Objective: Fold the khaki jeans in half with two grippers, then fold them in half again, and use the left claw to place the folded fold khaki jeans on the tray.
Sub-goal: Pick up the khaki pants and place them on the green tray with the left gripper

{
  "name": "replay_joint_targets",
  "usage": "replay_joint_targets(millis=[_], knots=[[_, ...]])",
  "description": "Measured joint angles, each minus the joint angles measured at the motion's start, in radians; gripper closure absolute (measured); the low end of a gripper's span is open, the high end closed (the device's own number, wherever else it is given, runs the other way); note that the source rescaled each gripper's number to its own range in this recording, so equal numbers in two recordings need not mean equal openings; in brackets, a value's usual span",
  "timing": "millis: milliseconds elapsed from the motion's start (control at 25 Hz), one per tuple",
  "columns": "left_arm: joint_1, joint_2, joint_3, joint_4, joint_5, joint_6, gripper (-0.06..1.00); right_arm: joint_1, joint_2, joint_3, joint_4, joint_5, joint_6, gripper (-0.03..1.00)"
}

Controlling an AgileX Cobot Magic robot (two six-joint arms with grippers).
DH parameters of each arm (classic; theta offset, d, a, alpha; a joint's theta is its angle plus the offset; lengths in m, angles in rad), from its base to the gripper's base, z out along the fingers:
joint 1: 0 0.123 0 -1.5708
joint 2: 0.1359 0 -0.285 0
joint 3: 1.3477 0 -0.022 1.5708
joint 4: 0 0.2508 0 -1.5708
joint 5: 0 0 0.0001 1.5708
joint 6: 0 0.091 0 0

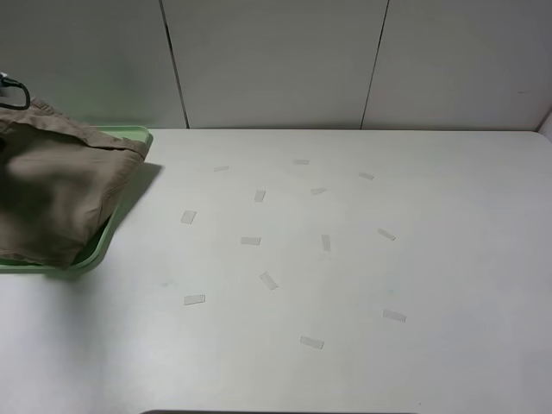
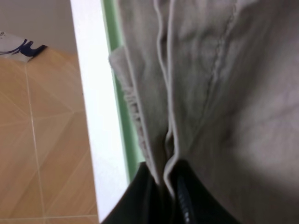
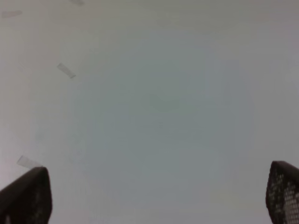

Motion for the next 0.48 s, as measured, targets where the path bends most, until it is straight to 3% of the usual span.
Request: replay_joint_targets(millis=[480], knots=[[0.014, 0.027, 0.003, 0.005, -0.111, -0.286, 0.86, 0.000, 0.000, 0.000, 0.000, 0.000, 0.000, -0.03]])
